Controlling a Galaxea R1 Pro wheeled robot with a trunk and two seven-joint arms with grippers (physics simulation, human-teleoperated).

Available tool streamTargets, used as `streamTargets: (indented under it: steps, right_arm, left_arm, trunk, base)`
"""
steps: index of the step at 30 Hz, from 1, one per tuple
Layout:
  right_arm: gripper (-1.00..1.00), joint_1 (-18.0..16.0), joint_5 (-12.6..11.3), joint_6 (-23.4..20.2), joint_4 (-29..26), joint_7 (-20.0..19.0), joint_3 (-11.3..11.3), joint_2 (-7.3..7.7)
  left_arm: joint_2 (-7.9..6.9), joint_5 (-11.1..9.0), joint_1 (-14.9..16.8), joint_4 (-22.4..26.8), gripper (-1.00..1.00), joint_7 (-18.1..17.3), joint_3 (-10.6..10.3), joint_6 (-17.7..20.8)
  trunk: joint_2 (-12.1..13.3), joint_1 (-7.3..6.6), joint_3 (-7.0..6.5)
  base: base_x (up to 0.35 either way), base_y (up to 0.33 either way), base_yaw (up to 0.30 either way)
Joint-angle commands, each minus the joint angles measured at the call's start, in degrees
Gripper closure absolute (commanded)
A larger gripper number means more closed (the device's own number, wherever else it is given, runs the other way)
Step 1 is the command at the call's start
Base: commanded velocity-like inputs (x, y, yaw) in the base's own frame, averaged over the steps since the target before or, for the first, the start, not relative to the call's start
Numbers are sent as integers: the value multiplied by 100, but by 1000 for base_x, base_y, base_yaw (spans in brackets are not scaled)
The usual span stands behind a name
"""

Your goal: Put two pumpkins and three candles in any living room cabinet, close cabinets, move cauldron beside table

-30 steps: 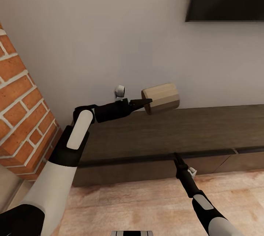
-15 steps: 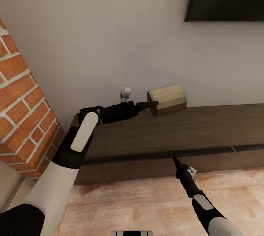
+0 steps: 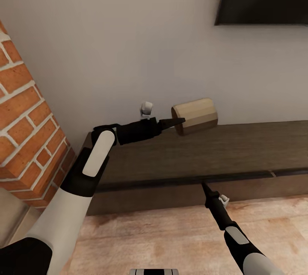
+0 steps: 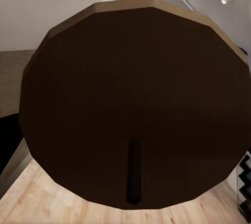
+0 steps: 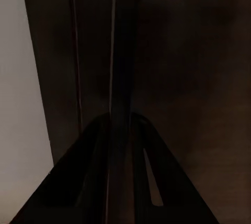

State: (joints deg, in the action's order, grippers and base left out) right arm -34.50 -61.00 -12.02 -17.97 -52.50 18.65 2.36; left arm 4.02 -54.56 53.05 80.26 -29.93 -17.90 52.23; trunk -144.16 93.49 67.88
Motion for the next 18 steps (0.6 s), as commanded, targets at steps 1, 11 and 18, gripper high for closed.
streamTargets:
  steps: [1,11,18]
  right_arm:
    - [100,-4,-78,-81,4,-41,16,1]
    - [100,-4,-78,-81,4,-41,16,1]
    - [100,-4,-78,-81,4,-41,16,1]
  left_arm:
    - [2,-11,3,-1,100,-13,5,33]
    - [2,-11,3,-1,100,-13,5,33]
    - [2,-11,2,-1,100,-13,5,30]
  trunk:
    - [-2,-2,4]
    - [-2,-2,4]
    - [-2,-2,4]
  base:
    - [-122,0,0]
    - [-109,0,0]
    - [-4,0,0]
